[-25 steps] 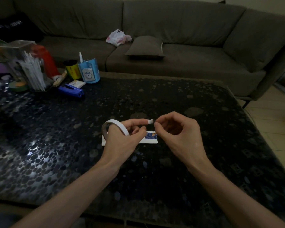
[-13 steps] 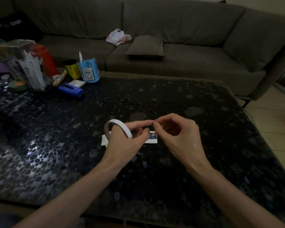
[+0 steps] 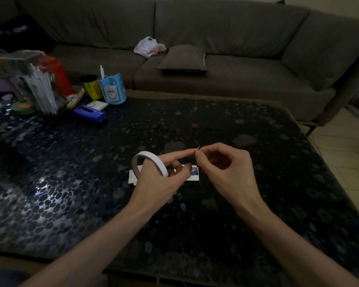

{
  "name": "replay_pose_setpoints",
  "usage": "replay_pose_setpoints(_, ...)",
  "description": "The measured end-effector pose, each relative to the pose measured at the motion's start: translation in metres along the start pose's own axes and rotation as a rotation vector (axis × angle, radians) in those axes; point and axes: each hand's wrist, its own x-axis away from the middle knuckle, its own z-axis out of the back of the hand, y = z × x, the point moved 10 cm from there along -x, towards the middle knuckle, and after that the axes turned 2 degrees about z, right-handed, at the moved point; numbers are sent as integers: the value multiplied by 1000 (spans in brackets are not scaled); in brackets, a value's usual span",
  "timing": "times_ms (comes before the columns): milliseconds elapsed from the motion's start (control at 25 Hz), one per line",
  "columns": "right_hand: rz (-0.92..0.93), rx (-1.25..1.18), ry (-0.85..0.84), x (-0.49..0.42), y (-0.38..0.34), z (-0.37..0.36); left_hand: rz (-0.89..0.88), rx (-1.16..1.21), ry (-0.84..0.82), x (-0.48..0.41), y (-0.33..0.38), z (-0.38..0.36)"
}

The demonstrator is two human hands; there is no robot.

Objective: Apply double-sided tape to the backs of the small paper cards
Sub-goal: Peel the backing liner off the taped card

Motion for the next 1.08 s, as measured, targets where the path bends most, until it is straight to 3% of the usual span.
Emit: replay_pose_setpoints(1080,89,65,16,-1,-7,5,29,9,16,-1,-3,-2)
